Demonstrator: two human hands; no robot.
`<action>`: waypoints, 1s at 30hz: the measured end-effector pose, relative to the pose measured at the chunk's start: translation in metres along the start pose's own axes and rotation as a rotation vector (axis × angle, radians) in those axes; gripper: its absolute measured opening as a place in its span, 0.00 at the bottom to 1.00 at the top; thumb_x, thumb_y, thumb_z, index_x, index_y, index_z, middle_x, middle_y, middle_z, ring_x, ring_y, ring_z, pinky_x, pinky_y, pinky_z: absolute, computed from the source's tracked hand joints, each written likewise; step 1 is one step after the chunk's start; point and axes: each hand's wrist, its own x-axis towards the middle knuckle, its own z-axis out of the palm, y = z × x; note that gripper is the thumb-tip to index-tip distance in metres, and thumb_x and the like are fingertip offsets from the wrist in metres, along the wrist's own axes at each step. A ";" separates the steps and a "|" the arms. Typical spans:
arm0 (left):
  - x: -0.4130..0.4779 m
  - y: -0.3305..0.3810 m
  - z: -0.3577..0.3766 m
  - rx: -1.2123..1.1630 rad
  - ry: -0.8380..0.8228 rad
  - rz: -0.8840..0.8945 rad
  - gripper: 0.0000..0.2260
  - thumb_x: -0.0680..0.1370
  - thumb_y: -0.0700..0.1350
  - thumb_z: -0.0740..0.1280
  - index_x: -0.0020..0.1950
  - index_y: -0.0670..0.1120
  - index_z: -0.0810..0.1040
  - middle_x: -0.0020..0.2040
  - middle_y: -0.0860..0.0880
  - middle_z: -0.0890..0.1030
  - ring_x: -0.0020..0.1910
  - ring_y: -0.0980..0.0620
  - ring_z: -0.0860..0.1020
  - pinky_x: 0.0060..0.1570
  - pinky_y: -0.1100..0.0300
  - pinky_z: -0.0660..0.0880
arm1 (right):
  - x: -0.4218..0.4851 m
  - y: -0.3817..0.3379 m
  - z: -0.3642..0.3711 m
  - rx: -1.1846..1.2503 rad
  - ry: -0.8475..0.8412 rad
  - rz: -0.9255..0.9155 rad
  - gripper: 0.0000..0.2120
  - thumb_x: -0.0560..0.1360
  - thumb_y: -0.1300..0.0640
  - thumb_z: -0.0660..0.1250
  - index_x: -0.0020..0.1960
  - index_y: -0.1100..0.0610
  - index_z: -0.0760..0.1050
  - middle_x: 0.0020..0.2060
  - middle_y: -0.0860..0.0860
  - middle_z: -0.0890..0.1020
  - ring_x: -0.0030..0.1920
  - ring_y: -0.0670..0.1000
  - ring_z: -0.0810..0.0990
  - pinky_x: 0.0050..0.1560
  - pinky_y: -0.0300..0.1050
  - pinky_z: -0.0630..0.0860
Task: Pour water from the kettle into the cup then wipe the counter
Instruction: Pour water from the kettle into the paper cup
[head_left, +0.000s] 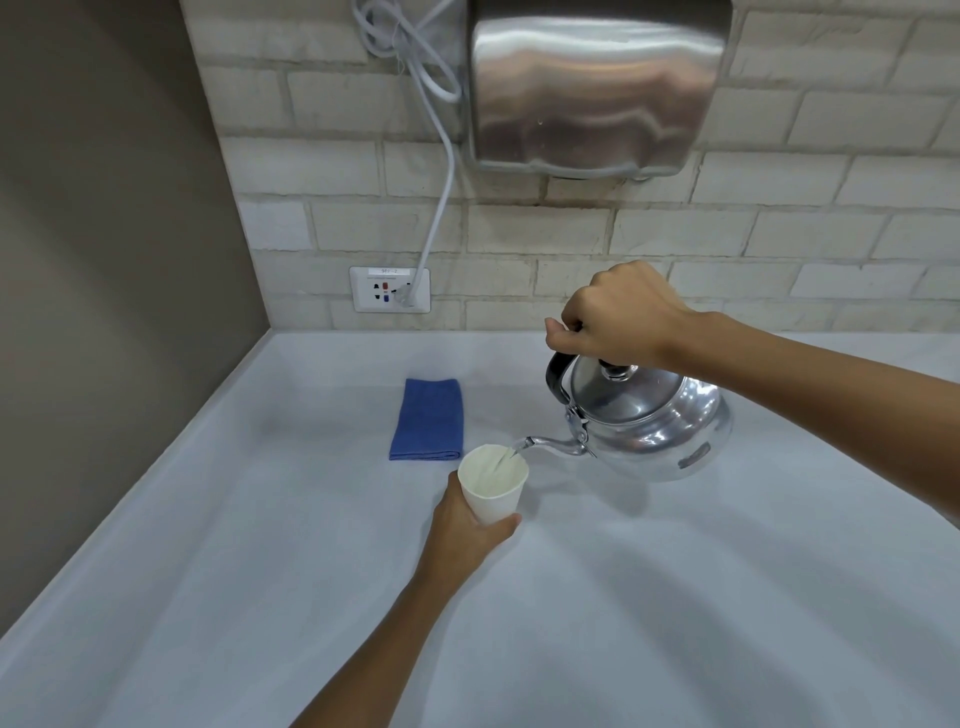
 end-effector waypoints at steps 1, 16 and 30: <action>0.000 0.000 0.000 0.002 0.000 0.001 0.36 0.62 0.48 0.78 0.65 0.49 0.65 0.57 0.53 0.73 0.53 0.57 0.70 0.44 0.71 0.66 | 0.000 0.000 0.000 -0.004 0.000 0.000 0.25 0.74 0.50 0.58 0.21 0.56 0.55 0.17 0.51 0.59 0.23 0.54 0.58 0.26 0.40 0.52; -0.001 0.000 0.000 0.003 -0.004 -0.008 0.36 0.62 0.48 0.78 0.65 0.49 0.64 0.58 0.52 0.74 0.52 0.56 0.71 0.39 0.76 0.65 | 0.000 0.001 0.000 -0.031 -0.013 -0.011 0.25 0.74 0.50 0.58 0.22 0.57 0.55 0.17 0.52 0.58 0.22 0.54 0.57 0.26 0.40 0.52; 0.000 -0.001 0.000 -0.008 0.007 0.003 0.34 0.62 0.48 0.78 0.64 0.50 0.65 0.54 0.56 0.73 0.51 0.56 0.72 0.45 0.69 0.67 | 0.003 -0.002 -0.004 -0.029 -0.020 -0.036 0.25 0.75 0.51 0.56 0.23 0.58 0.54 0.18 0.52 0.58 0.24 0.56 0.61 0.28 0.42 0.57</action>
